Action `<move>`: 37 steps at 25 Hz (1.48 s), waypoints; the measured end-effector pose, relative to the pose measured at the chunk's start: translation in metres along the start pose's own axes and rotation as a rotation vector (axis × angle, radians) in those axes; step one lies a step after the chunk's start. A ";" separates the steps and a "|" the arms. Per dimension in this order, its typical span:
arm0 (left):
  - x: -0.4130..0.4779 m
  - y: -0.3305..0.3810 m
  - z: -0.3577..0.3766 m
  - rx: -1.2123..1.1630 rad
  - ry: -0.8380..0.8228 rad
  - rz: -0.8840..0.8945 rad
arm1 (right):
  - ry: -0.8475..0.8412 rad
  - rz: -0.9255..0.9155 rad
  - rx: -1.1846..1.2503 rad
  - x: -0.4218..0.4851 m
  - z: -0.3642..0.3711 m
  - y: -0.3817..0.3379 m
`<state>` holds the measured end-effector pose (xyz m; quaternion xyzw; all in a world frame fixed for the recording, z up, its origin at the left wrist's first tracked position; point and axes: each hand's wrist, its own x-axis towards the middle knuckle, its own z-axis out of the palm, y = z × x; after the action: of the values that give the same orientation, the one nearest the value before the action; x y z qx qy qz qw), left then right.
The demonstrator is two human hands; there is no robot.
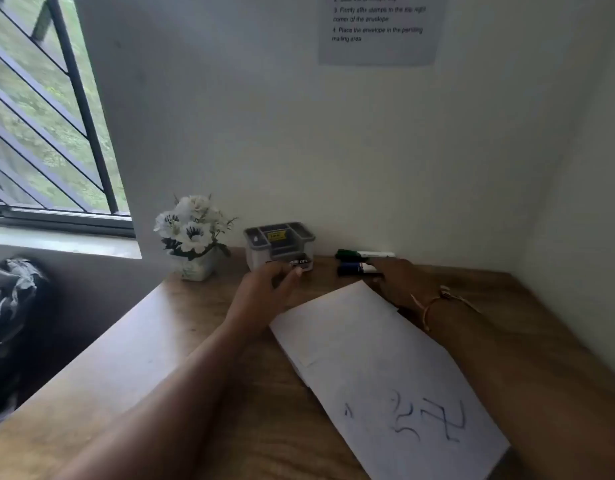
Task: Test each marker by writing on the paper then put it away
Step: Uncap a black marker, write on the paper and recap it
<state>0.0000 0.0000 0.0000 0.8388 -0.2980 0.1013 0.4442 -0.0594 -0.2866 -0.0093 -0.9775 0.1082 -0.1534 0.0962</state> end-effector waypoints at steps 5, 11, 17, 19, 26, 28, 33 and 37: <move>0.007 -0.009 -0.005 -0.058 0.006 -0.068 | 0.028 -0.011 -0.237 0.023 0.010 0.003; 0.010 -0.011 -0.009 -0.115 0.011 -0.046 | 0.070 -0.066 -0.277 0.032 0.016 0.014; 0.011 -0.012 -0.007 -0.089 -0.024 0.005 | 0.120 -0.068 -0.322 0.025 -0.014 0.000; 0.010 -0.008 -0.006 -0.084 -0.017 0.030 | 0.157 -0.108 -0.181 0.013 -0.029 -0.015; -0.003 0.018 -0.006 -0.331 -0.060 0.107 | 0.080 -0.288 0.281 -0.054 -0.050 -0.092; -0.006 0.020 -0.007 -0.375 -0.091 0.080 | 0.085 -0.268 0.312 -0.062 -0.045 -0.097; -0.010 0.025 -0.003 -0.481 -0.228 0.014 | 0.092 -0.318 0.317 -0.065 -0.032 -0.105; -0.011 0.022 0.006 -0.503 -0.227 -0.014 | 0.072 -0.314 0.326 -0.065 -0.019 -0.106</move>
<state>-0.0227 -0.0093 0.0069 0.7101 -0.3557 -0.0735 0.6032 -0.1063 -0.1722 0.0137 -0.9477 -0.0683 -0.2169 0.2239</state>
